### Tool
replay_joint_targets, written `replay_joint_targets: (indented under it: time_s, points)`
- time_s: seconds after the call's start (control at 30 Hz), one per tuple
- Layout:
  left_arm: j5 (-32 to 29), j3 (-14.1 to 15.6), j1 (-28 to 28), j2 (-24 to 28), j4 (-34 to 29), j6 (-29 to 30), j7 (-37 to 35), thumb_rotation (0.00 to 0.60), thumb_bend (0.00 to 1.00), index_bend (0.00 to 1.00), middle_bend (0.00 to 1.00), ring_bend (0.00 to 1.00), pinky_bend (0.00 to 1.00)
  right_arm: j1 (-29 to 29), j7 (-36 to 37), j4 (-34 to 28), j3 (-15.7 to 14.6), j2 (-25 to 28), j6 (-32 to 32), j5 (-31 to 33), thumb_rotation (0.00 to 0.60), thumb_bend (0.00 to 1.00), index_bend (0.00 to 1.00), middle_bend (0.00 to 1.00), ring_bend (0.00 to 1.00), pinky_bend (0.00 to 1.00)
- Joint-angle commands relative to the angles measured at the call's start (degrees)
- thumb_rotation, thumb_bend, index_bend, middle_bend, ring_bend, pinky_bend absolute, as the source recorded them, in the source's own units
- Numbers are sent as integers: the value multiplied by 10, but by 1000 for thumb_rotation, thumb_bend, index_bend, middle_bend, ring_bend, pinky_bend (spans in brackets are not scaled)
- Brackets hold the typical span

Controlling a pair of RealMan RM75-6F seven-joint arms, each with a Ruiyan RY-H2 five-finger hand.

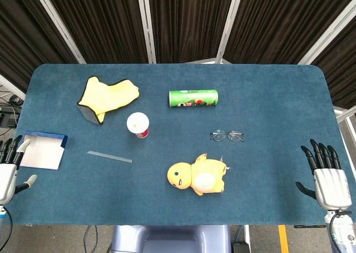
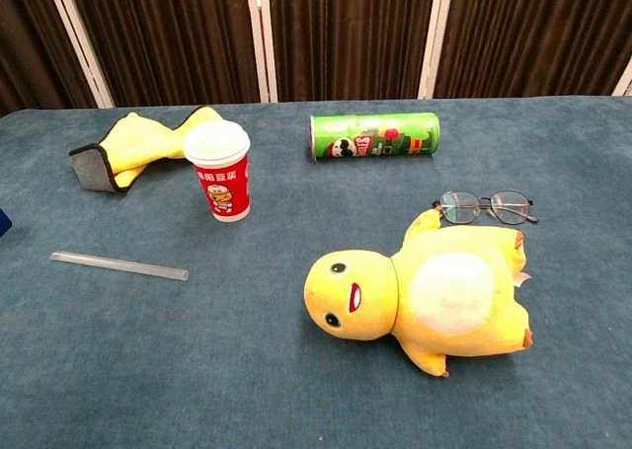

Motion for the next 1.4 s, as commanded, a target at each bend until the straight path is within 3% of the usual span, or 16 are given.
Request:
replay_joint_targets:
  time_s: [0.03, 0.57, 0.77, 0.83, 0.93, 1.03, 1.4]
  points:
    - [1, 0, 0, 0, 0, 1, -1, 600, 193, 86, 0, 0, 0, -1, 5, 3, 1, -3, 6, -6, 600, 87, 107, 0, 0, 0]
    - [-3, 8, -8, 6, -14, -27, 10, 600, 198, 110, 0, 0, 0, -1, 18, 4, -1, 1, -4, -1, 600, 87, 106, 0, 0, 0]
    - [3, 9, -13, 6, -20, -32, 16, 600, 210, 187, 0, 0, 0, -1, 22, 3, -2, 2, -5, 0, 600, 88, 107, 0, 0, 0]
    - [2, 8, -18, 6, -26, -38, 17, 600, 244, 266, 0, 0, 0, -2, 25, 2, -2, 3, -7, 1, 600, 87, 107, 0, 0, 0]
    - [-4, 4, -30, 4, -42, -58, 32, 600, 305, 438, 0, 0, 0, -1, 32, -1, -2, 3, -8, 1, 600, 87, 107, 0, 0, 0]
    - [-8, 0, -49, -6, -44, -84, 54, 600, 319, 528, 9, 0, 0, -1, 34, -3, -3, 3, -10, 1, 600, 87, 110, 0, 0, 0]
    - [-99, -37, -133, -85, -27, -216, 158, 600, 406, 510, 20, 0, 0, 0, 48, -8, -3, 7, -15, 5, 600, 87, 120, 0, 0, 0]
